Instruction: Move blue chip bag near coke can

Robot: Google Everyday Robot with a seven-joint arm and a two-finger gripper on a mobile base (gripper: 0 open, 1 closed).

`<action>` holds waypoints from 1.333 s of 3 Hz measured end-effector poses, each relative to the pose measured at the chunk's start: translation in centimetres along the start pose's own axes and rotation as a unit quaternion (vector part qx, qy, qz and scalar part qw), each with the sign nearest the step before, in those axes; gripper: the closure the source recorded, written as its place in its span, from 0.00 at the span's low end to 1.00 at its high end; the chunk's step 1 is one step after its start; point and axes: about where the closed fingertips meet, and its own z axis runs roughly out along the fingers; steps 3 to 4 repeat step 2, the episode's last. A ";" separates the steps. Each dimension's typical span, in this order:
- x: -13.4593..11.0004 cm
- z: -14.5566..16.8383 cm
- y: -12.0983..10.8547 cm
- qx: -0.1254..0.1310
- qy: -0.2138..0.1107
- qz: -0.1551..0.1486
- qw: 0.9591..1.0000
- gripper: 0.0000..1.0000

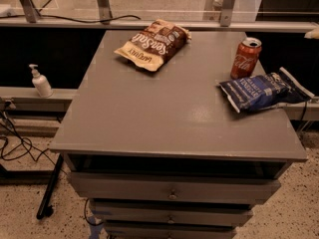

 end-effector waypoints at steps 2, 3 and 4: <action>-7.6 -2.8 -8.2 0.102 -0.048 -0.098 0.989 0.00; -7.6 -2.8 -8.2 0.102 -0.048 -0.098 0.989 0.00; -7.6 -2.8 -8.2 0.102 -0.048 -0.098 0.989 0.00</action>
Offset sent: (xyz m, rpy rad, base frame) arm -0.0528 0.0294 0.1253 0.0185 -0.4260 -0.1339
